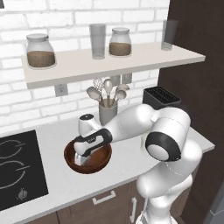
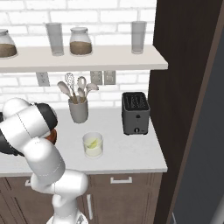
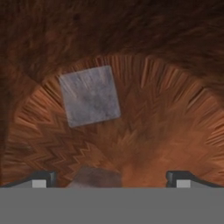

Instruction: Grab a lemon wedge from the fridge and one ice cube from the ice bowl, and put them in the glass of lemonade.

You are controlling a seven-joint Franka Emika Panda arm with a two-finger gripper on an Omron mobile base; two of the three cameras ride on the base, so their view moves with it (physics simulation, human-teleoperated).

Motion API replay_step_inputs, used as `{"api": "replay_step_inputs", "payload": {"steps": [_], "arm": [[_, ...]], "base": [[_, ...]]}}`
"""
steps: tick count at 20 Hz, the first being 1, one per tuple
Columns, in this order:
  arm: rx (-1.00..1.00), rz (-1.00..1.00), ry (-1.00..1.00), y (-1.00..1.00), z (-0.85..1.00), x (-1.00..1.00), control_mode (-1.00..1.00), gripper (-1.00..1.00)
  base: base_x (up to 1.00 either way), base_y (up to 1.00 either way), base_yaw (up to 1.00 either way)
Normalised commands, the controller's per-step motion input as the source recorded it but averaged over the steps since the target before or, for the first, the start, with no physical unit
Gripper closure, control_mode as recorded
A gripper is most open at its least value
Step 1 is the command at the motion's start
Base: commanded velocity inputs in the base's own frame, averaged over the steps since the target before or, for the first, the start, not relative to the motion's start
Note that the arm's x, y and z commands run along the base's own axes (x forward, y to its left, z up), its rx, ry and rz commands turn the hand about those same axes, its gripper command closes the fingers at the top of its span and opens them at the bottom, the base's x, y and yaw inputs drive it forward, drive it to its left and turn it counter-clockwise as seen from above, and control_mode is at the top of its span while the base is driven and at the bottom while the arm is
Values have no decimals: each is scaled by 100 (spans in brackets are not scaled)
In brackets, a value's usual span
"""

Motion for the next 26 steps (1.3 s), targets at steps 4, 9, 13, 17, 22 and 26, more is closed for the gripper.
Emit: {"api": "replay_step_inputs", "payload": {"steps": [4, 9, 13, 17, 22, 26], "arm": [[0, 0, 0, 0, 0, 0, -100, -100], [0, -1, 0, -2, 0, -5, -100, -100], [0, -4, 0, -6, 0, 0, -100, -100], [0, -5, 0, -1, 0, 0, -100, -100], [0, 0, 1, 0, 0, 0, -100, 100], [0, 0, 0, 0, 0, -5, -100, 100]], "base": [[0, 0, 0], [0, 0, 0], [0, 0, 0], [0, 0, 0], [0, 0, 0], [0, 0, 0]]}}
